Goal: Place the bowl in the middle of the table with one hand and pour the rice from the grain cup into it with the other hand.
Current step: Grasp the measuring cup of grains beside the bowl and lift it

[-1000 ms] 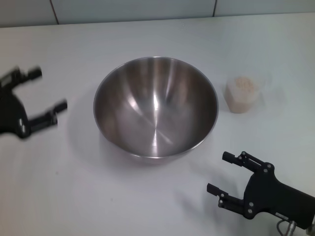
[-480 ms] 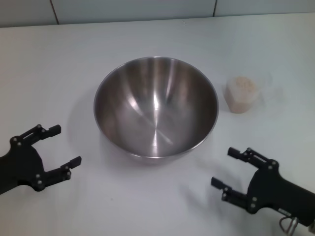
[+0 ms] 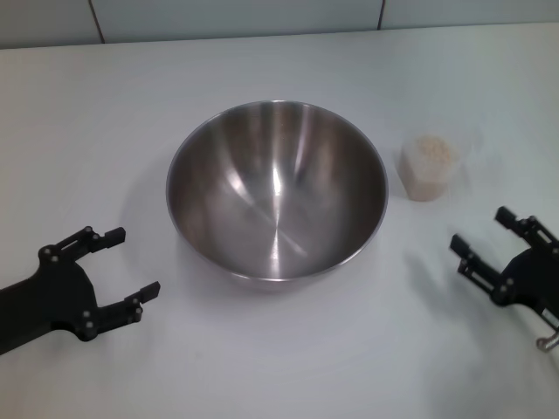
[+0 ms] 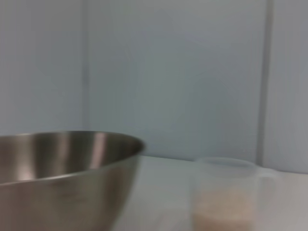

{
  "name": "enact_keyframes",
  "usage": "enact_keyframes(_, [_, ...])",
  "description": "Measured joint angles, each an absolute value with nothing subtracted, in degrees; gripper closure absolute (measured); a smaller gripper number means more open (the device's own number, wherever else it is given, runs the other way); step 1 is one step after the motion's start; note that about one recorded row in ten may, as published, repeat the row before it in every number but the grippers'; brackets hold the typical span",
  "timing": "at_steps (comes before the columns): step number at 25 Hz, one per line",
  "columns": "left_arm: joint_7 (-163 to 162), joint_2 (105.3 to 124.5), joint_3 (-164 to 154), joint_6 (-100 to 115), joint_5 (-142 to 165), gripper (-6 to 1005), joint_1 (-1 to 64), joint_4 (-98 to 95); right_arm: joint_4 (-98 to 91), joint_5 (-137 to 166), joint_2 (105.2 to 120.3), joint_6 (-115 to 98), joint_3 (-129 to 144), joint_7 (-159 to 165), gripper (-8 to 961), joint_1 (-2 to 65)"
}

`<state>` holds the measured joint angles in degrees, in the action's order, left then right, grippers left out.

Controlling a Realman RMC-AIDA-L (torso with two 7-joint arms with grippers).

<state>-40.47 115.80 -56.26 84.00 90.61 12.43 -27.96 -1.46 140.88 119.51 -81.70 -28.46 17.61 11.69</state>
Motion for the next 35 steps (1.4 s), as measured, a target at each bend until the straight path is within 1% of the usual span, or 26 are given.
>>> enact_keyframes(2, [-39.5, 116.46, -56.1, 83.3, 90.9, 165, 12.5, -27.7, -0.2, 140.9, 119.57, -79.3, -32.3, 16.1, 186, 11.9])
enact_keyframes(5, [-39.1, 116.95, -56.1, 82.8, 91.0, 165, 12.5, -27.6, 1.4, 140.9, 119.59, -77.2, -35.9, 13.1, 186, 11.9])
enact_keyframes(13, [-39.1, 117.16, -56.0, 82.3, 91.0, 164, 12.5, -27.6, 3.7, 140.9, 119.62, -72.9, -43.9, 11.6, 186, 12.6])
enact_keyframes(17, [-39.1, 117.24, -56.0, 81.8, 90.9, 164, 12.4, -27.6, 4.4, 140.9, 119.62, -70.1, -46.5, 11.6, 186, 14.4])
enact_keyframes(25, [-39.1, 117.46, -56.0, 81.8, 90.9, 164, 12.0, -27.5, 4.6, 140.9, 119.62, -66.4, -47.3, 11.5, 186, 17.4])
enact_keyframes(35, [-39.3, 117.51, -56.0, 81.3, 90.9, 164, 12.3, -27.5, 5.0, 140.9, 119.62, -63.5, -47.3, 11.5, 186, 19.2])
